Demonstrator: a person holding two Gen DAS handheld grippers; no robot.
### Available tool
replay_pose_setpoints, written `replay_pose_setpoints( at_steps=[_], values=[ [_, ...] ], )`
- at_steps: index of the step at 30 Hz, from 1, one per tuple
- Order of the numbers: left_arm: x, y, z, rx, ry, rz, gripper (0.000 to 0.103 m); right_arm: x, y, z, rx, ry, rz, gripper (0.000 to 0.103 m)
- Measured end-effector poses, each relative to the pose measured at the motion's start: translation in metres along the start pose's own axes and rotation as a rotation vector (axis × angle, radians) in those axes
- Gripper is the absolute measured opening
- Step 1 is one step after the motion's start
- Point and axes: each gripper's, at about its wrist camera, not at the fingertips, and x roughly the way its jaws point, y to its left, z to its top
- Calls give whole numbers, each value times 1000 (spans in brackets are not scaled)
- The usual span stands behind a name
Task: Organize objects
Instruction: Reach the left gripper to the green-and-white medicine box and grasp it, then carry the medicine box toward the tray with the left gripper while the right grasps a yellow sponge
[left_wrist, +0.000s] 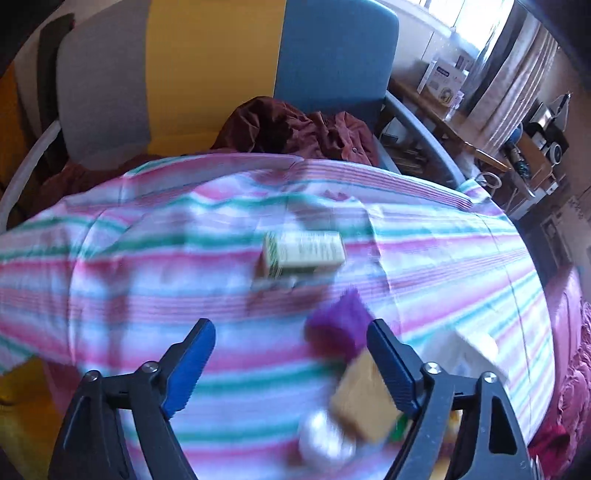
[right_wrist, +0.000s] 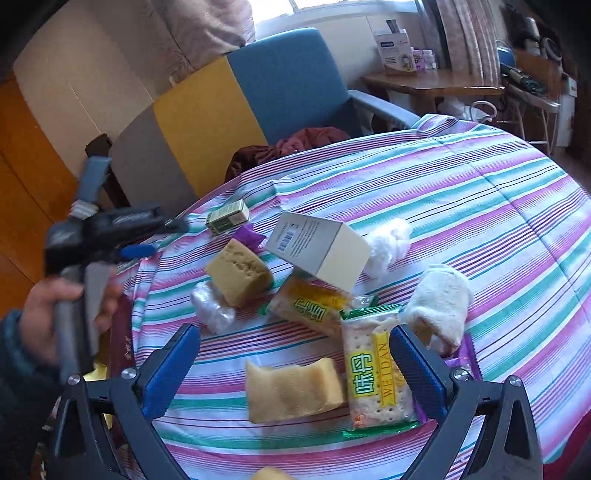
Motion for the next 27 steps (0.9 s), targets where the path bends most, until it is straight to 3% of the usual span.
replay_pose_setpoints(
  at_steps=[4,11,13,14,15,20,27],
  values=[
    [32,-12,23,14,27,31,101,6,-2,-2,20,52,44,103],
    [75,-23,41,18,78,68,101,17,-8,-8,63,132,101,103],
    [82,-24,40,18,94,68,90,18,-9,-9,66,139,109,103],
    [83,-24,38,22,97,77,74,17,-10,-9,69,140,111,103],
    [81,-23,36,21,92,77,74,17,-11,-9,72,141,109,103],
    [40,-12,15,-4,0,17,73,17,-14,-7,81,142,109,103],
    [-55,5,-46,9,-104,-30,73,21,-7,-7,52,169,147,103]
  ],
)
